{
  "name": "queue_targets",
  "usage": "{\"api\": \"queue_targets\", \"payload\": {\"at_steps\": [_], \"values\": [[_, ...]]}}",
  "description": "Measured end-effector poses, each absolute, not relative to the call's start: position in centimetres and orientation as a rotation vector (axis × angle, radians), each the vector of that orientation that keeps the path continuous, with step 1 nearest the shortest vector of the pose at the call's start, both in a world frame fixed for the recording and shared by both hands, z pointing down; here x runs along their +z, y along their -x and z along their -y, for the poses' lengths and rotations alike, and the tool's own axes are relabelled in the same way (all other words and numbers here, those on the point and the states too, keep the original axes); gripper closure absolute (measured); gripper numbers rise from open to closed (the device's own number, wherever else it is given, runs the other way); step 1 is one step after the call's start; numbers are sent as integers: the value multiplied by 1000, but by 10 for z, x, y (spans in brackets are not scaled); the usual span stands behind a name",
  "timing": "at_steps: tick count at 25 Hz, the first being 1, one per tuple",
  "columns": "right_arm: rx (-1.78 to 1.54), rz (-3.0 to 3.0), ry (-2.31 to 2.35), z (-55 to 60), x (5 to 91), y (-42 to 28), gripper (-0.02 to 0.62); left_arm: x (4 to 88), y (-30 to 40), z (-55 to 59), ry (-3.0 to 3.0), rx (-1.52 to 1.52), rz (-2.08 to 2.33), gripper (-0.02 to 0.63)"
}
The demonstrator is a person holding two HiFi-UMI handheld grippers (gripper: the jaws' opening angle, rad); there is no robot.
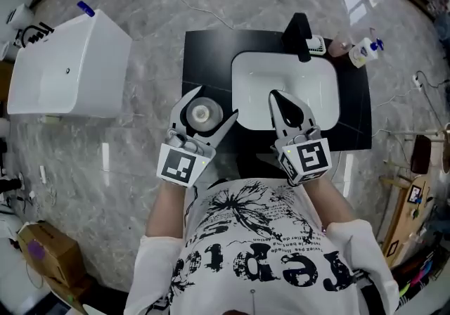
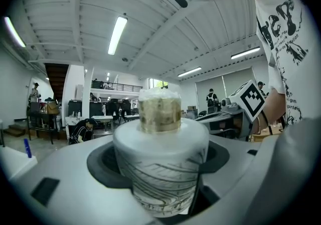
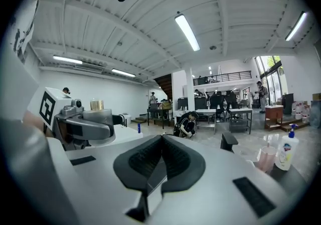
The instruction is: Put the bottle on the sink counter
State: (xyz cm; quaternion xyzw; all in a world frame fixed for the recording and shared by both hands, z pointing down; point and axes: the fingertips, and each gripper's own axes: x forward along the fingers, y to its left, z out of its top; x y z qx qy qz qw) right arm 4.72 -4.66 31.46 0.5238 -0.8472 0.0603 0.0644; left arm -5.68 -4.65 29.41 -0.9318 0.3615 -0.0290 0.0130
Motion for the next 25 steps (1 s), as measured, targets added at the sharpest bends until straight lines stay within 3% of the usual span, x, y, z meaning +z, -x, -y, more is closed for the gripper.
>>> {"api": "queue_targets", "payload": {"at_steps": [14,25], "values": [[261,2611,-1385,232,415,-59,581,425,32,251,2936,-295,-1355,258],[249,2598,-1306,298,486,-67,580,524,23,333,2951,-499,-1359,258]]}}
